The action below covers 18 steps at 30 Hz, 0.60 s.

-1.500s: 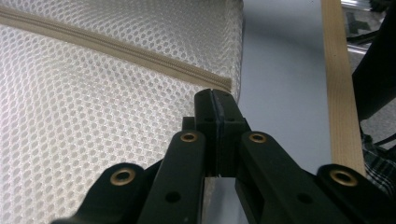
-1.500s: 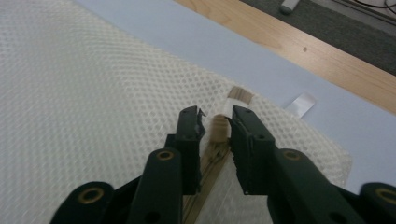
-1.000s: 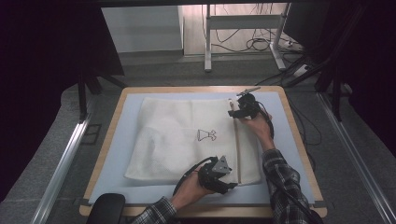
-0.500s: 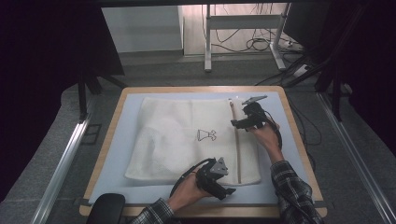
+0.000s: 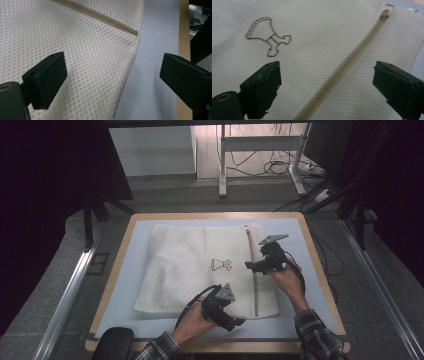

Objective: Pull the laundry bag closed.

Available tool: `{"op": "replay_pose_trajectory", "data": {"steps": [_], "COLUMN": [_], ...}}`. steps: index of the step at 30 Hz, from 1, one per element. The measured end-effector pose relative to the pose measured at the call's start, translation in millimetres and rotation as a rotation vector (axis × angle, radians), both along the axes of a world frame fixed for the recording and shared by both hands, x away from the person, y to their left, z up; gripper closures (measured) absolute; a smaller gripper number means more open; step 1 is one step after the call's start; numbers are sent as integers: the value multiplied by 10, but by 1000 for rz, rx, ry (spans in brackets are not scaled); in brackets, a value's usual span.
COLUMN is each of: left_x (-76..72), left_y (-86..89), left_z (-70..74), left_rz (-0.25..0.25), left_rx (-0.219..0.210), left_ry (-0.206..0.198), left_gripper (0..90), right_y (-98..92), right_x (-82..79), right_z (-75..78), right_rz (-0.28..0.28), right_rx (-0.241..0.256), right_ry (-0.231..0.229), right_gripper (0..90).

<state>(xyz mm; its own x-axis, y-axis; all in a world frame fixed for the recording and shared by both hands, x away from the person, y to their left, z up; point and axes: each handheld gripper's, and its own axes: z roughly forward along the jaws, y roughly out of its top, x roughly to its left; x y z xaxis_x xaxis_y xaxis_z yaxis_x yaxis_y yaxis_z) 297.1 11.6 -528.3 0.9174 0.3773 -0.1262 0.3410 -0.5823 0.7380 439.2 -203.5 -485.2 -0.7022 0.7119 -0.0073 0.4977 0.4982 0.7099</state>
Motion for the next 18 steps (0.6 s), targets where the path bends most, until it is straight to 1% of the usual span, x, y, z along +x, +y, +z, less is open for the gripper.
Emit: {"op": "replay_pose_trajectory", "data": {"steps": [2,4,7,9,12,13,14,16,18], "left_x": [0,2,-10,-15,-11,-5,-5,-4,1], "left_y": [17,43,79,115,188,226,226,309,382], "left_z": [-1,2,24,50,92,111,111,141,158], "left_rz": [1,1,9,13,27,33,33,59,72], "left_rx": [9,15,23,31,26,25,25,12,12], "left_ry": [6,4,-10,-29,-42,-47,-47,-56,-64], "left_gripper": [56,48,40,35,27,25,24,21,20], "right_y": [16,30,43,46,46,46,43,36,19], "right_x": [-116,-200,-334,-413,-525,-564,-614,-681,-758], "right_z": [4,7,22,34,60,67,79,95,114], "right_rz": [9,25,46,59,75,78,86,100,105], "right_rx": [13,13,18,22,22,18,14,22,27], "right_ry": [2,-4,-12,-20,-32,-43,-56,-62,-71], "right_gripper": [74,67,57,53,50,50,50,45,42]}}
